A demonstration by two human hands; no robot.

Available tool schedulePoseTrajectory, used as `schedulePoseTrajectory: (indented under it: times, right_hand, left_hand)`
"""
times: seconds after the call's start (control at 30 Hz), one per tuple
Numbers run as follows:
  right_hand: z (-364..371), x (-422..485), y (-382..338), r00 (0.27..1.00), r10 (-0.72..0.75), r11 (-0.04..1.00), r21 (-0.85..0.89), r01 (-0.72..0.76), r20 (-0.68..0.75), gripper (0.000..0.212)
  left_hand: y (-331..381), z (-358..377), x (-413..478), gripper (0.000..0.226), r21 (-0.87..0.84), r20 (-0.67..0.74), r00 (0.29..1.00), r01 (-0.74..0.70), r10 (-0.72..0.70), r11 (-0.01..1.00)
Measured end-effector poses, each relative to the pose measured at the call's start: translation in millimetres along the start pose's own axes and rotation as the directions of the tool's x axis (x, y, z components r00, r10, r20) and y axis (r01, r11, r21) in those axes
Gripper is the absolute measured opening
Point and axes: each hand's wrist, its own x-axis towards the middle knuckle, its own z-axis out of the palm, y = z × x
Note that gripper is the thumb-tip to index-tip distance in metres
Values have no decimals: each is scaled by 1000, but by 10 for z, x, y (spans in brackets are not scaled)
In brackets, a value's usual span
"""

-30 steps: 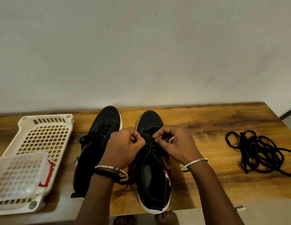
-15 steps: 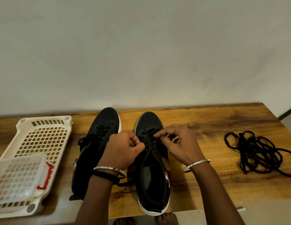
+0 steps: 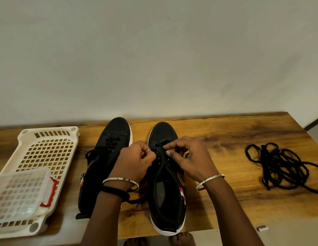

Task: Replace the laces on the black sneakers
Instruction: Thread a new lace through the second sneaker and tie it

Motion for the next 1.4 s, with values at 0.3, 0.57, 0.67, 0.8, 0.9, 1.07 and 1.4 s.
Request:
schedulePoseTrajectory:
  times: [0.3,0.57,0.67,0.8,0.9,1.07,1.4]
  right_hand:
    - [134,49,38,997,-82,988,-131,81,-1,13]
    - [209,50,67,999,-54,994,-91,54,-1,14]
    - [225,55,62,998,-60,992,-109,59,-5,9]
    - [207,48,49,997,-71,994,-83,69,-24,4]
    - [200,45,41,996,-70,996,-53,68,-47,4]
    - [242,62,52,996,-40,998,-50,36,-84,4]
    - [187,48,25,996,-11,1000,10,11,-86,9]
  left_hand:
    - [-39,-2,4,12,-74,15,995,-98,100,992]
    - [-26,-21,3,8,76,-44,975,-215,219,974]
    - [-14,-5,4,9,103,-70,977,-194,202,976]
    - [24,81,8,19,40,-47,998,-31,33,999]
    - [101,149,12,25,-60,-23,987,156,-158,986]
    - [185,205,8,32,-175,-39,935,341,-352,924]
    - [146,170,-10,35,71,-154,897,427,-413,901]
